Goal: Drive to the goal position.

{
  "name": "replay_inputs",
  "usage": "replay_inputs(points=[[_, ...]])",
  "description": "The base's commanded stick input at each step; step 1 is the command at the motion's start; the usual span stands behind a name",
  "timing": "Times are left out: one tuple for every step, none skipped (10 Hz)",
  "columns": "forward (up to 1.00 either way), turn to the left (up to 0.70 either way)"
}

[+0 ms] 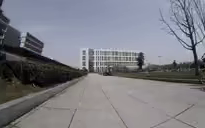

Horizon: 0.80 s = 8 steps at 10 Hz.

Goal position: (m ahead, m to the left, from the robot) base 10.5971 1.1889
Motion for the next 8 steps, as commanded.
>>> replay_inputs(points=[[0.7, 0.35], [0.7, 0.35], [0.7, 0.35], [0.7, 0.35], [0.7, 0.35], [0.7, 0.35], [0.7, 0.35], [0.7, 0.35]])
